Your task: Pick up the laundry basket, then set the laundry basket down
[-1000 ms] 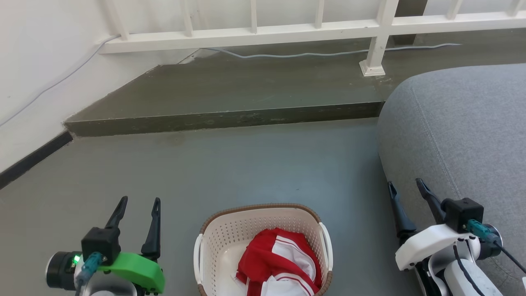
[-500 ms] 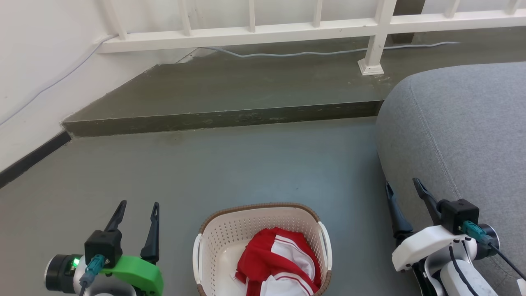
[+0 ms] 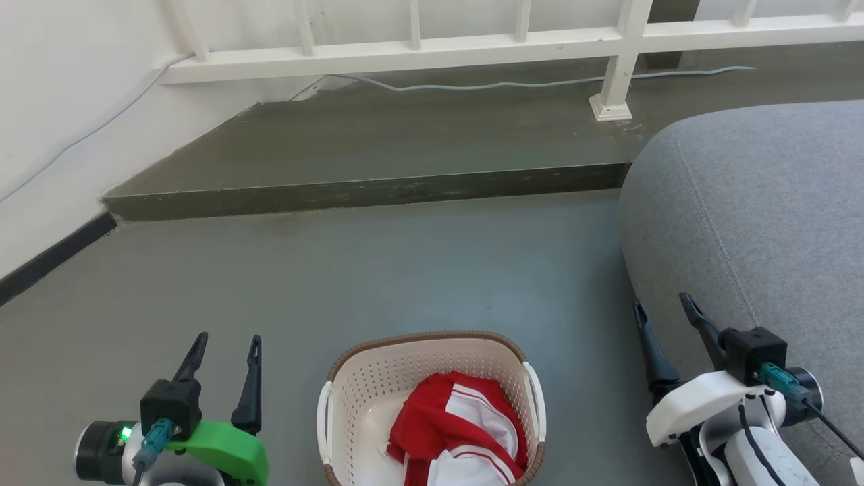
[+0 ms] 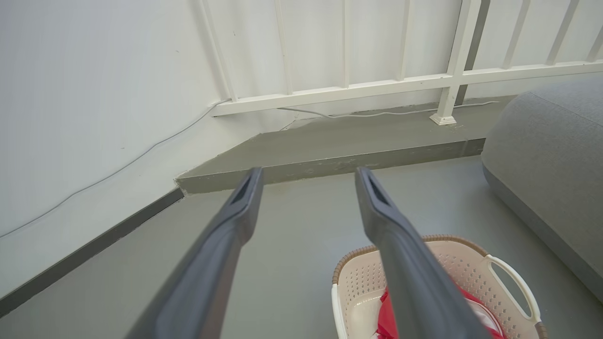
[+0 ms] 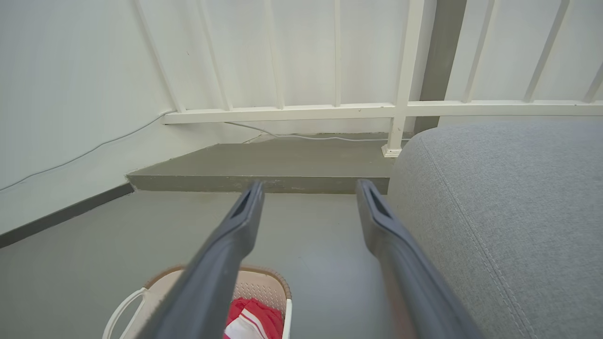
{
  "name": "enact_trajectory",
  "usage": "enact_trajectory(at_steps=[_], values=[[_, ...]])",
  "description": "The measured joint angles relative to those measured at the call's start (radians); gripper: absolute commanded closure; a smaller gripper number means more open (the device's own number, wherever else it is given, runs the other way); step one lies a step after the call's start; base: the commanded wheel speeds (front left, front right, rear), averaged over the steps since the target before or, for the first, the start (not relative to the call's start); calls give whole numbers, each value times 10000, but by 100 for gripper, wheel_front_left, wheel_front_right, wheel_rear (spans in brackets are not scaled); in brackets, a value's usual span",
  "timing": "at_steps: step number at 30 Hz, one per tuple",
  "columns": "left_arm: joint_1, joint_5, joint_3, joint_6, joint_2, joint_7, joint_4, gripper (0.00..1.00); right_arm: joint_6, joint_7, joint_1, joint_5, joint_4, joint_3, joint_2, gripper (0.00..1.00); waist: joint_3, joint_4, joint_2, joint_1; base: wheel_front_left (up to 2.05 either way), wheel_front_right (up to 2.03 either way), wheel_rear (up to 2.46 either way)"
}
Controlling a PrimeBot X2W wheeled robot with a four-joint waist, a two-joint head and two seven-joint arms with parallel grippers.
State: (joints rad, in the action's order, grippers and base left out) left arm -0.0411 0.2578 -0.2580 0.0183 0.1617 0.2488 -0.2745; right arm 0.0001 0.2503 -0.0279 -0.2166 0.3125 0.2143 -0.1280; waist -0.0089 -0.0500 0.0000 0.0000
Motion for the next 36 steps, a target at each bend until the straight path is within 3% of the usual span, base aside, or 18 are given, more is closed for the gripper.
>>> enact_trajectory(at_steps=[14,36], values=[[-211,-249,-31,-165,-35,0,-29,0,27,0,-47,150,171,-82,119,0,602,38,0,0,0,0,0],[-2294,-247,-272,-807,-213,0,-811,0,0,2,-1980,151,951,-176,405,0,3491,237,0,0,0,0,0]])
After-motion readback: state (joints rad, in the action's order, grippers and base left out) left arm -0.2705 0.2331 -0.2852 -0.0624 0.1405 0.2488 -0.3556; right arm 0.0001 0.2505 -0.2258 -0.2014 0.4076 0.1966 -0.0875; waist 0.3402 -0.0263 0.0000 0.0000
